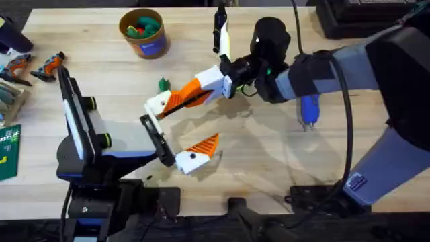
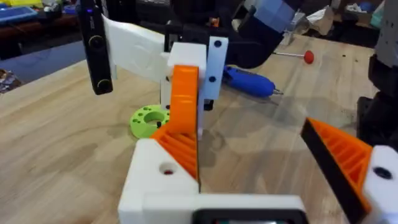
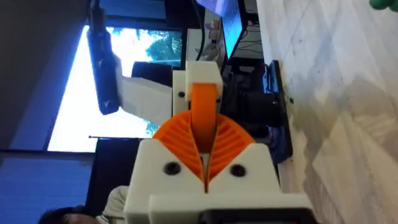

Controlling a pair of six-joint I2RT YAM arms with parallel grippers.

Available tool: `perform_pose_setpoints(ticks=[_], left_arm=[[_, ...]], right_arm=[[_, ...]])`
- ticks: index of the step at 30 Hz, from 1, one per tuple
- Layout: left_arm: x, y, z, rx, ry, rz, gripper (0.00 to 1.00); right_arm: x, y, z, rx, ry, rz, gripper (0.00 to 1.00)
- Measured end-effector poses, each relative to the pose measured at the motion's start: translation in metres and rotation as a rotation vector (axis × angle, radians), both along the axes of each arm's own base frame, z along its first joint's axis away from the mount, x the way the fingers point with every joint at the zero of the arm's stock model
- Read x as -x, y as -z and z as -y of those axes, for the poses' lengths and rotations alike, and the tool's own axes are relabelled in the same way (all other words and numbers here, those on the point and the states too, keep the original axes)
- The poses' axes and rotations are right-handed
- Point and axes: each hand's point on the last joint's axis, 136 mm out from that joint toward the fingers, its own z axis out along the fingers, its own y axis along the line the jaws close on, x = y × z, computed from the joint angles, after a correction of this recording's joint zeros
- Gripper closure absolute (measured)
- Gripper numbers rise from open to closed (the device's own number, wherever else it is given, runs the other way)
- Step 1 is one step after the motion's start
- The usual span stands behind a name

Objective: Pick up the gripper from the table and insert it into the empty holder that is missing its gripper. Then pick up a screw, insert it into the mounting hole, and use the screwdriver to tighten it. Finally, clean up the table by picking up the vegetable and placing it into the bucket.

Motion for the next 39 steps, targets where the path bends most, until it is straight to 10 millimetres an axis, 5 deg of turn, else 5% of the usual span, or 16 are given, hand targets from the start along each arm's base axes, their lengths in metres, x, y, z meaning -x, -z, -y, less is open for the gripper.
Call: perform_pose_setpoints(ticks=[16,17,22,23,31,39], left_arm=[[0.000,0.000,0.000,-0.002,-0.002,0.003,0.015],[0.000,0.000,0.000,-0.002,-0.002,0.003,0.015],[0.002,0.000,0.001,0.000,0.012,0.001,0.015],[0.002,0.000,0.001,0.000,0.012,0.001,0.016],[0.002,0.000,0.001,0.000,0.012,0.000,0.015],[0.002,0.000,0.001,0.000,0.012,0.001,0.015]], right_arm=[[0.000,0.000,0.000,-0.007,0.001,0.014,0.980],[0.000,0.000,0.000,-0.005,0.001,0.012,0.900],[-0.005,-0.003,-0.004,-0.019,0.027,0.040,0.188],[-0.006,-0.003,-0.004,-0.023,0.028,0.047,0.127],[-0.012,-0.007,-0.001,-0.046,0.050,0.098,0.105],[-0.038,-0.049,0.035,-0.060,0.176,0.188,0.101]])
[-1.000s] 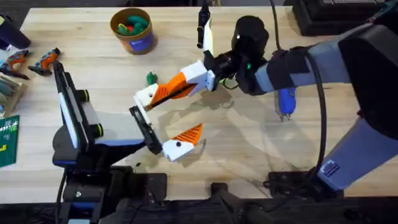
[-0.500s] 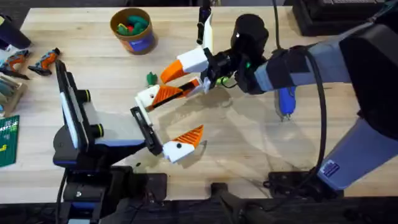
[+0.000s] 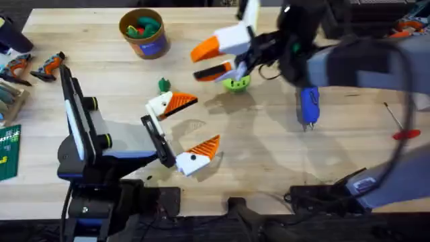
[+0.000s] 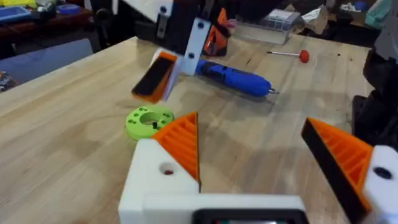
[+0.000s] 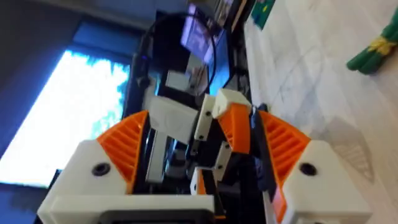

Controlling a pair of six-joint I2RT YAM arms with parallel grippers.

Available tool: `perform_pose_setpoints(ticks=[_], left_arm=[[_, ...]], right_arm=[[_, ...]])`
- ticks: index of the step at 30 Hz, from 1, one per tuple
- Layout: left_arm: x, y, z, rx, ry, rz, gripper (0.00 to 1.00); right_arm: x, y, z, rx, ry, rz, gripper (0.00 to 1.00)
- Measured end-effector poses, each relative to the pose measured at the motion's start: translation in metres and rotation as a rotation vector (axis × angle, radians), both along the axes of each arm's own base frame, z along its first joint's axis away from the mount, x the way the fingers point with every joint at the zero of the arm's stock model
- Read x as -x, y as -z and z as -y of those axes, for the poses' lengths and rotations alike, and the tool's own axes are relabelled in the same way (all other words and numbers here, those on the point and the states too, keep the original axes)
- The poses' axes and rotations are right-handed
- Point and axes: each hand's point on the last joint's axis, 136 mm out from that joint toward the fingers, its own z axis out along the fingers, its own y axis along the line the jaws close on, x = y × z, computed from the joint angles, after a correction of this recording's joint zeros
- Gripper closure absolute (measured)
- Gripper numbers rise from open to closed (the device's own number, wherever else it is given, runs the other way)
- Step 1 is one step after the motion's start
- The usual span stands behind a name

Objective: Pick up the gripper from the table and insert it into the empty holder that is missing its gripper. Then pick up a screw, insert it into the mounting hole, and use the screwdriver to tighten it. Finally, clean up the table by picking up the vegetable and placing it into the bucket.

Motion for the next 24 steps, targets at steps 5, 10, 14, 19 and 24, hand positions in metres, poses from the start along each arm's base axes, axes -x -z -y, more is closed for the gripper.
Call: perform_pose_setpoints(ticks=[5,10,14,19,24], left_arm=[[0.000,0.000,0.000,0.000,0.000,0.000,0.015],[0.000,0.000,0.000,0.000,0.000,0.000,0.014],[0.000,0.000,0.000,0.000,0.000,0.000,0.015],[0.000,0.000,0.000,0.000,0.000,0.000,0.015],[0.000,0.000,0.000,0.000,0.000,0.000,0.015]], right_arm=[[-0.011,-0.001,0.023,0.085,0.128,-0.040,0.101],[-0.016,0.012,0.050,0.385,0.316,-0.001,0.099],[-0.022,0.002,0.071,0.596,0.388,0.122,0.098],[-0.030,-0.016,0.092,0.831,0.447,0.299,0.097],[-0.029,-0.024,0.108,1.014,0.475,0.415,0.096]])
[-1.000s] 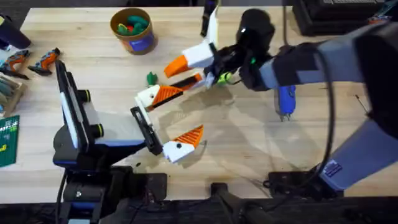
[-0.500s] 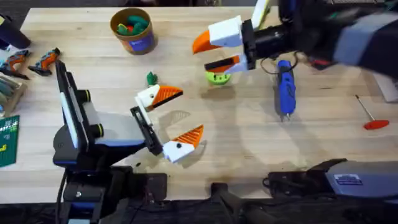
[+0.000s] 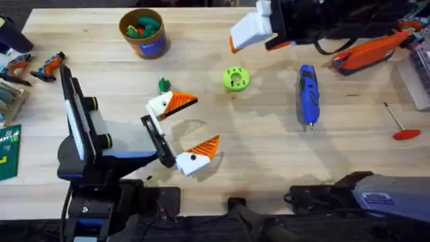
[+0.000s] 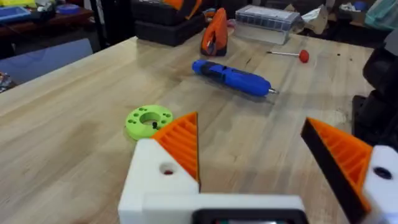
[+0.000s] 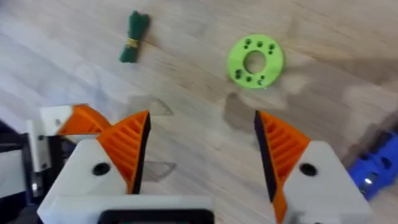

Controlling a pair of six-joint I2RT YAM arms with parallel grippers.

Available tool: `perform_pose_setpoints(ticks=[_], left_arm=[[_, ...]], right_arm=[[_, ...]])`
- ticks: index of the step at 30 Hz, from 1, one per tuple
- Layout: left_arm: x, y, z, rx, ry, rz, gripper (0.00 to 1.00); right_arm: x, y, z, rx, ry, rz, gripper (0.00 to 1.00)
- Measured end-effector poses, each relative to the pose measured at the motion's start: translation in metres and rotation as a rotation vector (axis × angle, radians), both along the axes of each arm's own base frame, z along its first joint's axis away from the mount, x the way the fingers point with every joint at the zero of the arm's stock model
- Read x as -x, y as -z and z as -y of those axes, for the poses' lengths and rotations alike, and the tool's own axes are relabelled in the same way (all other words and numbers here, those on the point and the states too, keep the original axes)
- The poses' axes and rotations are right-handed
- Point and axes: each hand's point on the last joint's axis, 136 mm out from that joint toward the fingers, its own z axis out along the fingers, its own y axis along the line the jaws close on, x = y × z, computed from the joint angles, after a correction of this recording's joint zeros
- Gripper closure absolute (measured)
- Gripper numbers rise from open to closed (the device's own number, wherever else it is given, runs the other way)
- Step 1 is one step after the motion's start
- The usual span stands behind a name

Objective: Pick up the gripper from the table and insert it into the empty holder that is missing its gripper. Then pick up a screw, insert it into the mounting hole, and use the screwdriver to tighten it. Finally, clean up the table by picking up the vegetable and placing it into the bucket.

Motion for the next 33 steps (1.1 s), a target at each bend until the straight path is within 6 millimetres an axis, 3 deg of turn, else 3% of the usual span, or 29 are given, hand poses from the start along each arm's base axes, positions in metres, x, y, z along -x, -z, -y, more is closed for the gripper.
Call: perform_pose_setpoints(ticks=[6,15,16,18,27,33], left_arm=[[0.000,0.000,0.000,0.000,0.000,0.000,0.015],[0.000,0.000,0.000,0.000,0.000,0.000,0.015],[0.000,0.000,0.000,0.000,0.000,0.000,0.015],[0.000,0.000,0.000,0.000,0.000,0.000,0.015],[0.000,0.000,0.000,0.000,0.000,0.000,0.015],[0.000,0.000,0.000,0.000,0.000,0.000,0.015]], right_arm=[[-0.004,0.003,0.005,0.125,0.003,0.002,0.096],[-0.019,0.035,-0.010,0.215,-0.026,-0.067,0.096],[-0.020,0.039,-0.011,0.224,-0.029,-0.073,0.053],[-0.022,0.045,-0.012,0.241,-0.043,-0.079,0.015],[-0.028,0.066,-0.014,0.286,-0.073,-0.110,0.012],[-0.033,0.098,-0.016,0.326,-0.088,-0.176,0.010]])
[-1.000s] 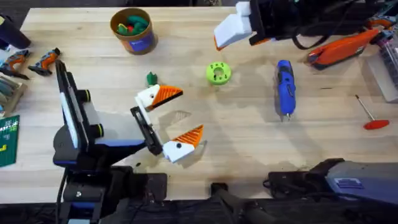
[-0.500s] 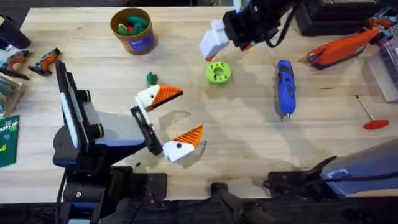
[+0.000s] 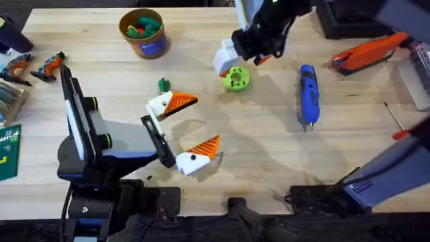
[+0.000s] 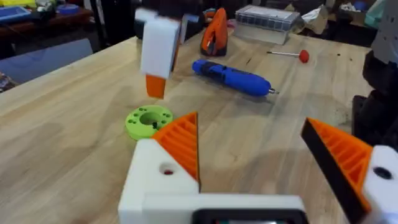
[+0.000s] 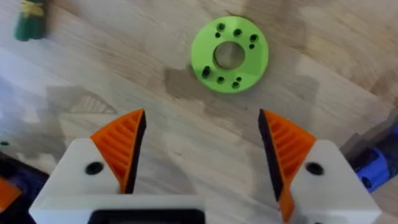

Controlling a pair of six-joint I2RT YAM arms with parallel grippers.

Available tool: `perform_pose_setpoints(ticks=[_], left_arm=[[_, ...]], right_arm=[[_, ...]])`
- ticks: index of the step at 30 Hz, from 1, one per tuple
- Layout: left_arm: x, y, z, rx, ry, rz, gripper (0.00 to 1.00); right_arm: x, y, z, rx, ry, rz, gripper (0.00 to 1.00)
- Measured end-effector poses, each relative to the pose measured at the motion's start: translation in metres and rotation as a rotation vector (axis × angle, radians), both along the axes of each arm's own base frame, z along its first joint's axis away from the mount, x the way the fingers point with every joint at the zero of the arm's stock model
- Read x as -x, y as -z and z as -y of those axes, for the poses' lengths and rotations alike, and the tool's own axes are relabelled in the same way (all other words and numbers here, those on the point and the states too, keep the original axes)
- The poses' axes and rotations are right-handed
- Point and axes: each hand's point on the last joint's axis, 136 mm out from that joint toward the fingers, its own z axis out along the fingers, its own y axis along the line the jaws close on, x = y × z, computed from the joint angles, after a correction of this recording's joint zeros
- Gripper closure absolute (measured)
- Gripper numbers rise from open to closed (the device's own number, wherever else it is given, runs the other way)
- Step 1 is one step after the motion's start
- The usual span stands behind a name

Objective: Pick up the gripper from the table and insert it into the empty holder that is missing its gripper. Then pick up a screw, insert it into the mounting hole, and use the screwdriver to tighten it. Finally, clean up the table by picking up the vegetable and placing it into the bucket.

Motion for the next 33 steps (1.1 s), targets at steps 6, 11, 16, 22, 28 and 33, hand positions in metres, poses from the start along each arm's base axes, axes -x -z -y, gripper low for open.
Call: perform_pose_setpoints(ticks=[6,11,16,22,28,33], left_arm=[[0.000,0.000,0.000,0.000,0.000,0.000,0.016],[0.000,0.000,0.000,0.000,0.000,0.000,0.015],[0.000,0.000,0.000,0.000,0.000,0.000,0.015],[0.000,0.000,0.000,0.000,0.000,0.000,0.015],[0.000,0.000,0.000,0.000,0.000,0.000,0.015],[0.000,0.000,0.000,0.000,0.000,0.000,0.015]], right_arm=[[-0.008,0.034,0.001,0.065,0.002,-0.042,0.010],[-0.009,0.043,-0.005,0.083,-0.044,-0.036,0.022],[-0.006,0.050,-0.008,0.099,-0.071,-0.051,0.088],[-0.009,0.065,-0.009,0.111,-0.076,-0.071,0.214],[-0.011,0.071,-0.010,0.114,-0.076,-0.076,0.291],[-0.013,0.084,-0.012,0.123,-0.079,-0.092,0.385]])
